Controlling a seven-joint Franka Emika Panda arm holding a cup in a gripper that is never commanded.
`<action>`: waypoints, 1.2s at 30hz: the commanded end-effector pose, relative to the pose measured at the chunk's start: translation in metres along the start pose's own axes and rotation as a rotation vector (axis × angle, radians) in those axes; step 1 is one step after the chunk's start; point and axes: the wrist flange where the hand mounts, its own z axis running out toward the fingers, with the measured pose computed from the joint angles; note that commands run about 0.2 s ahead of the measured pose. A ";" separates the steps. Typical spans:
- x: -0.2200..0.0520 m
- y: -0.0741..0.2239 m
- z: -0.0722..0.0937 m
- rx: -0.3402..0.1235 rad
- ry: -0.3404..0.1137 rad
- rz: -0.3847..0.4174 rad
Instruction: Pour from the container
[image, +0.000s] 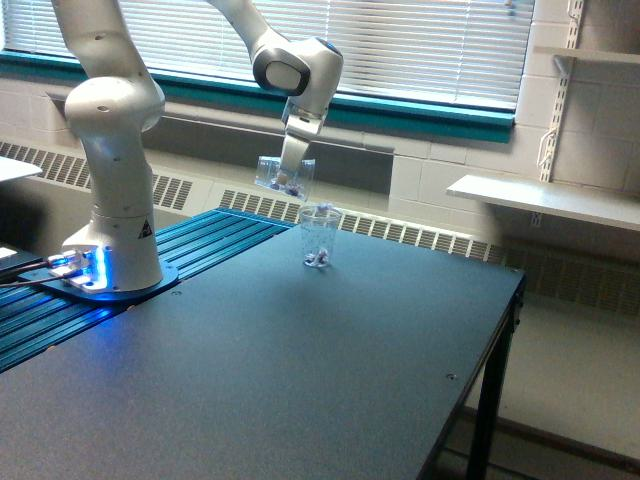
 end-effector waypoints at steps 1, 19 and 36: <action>-0.003 -0.005 0.001 0.004 -0.030 -0.016; 0.022 -0.003 -0.022 0.050 -0.045 0.031; 0.034 0.005 -0.025 0.058 -0.061 0.067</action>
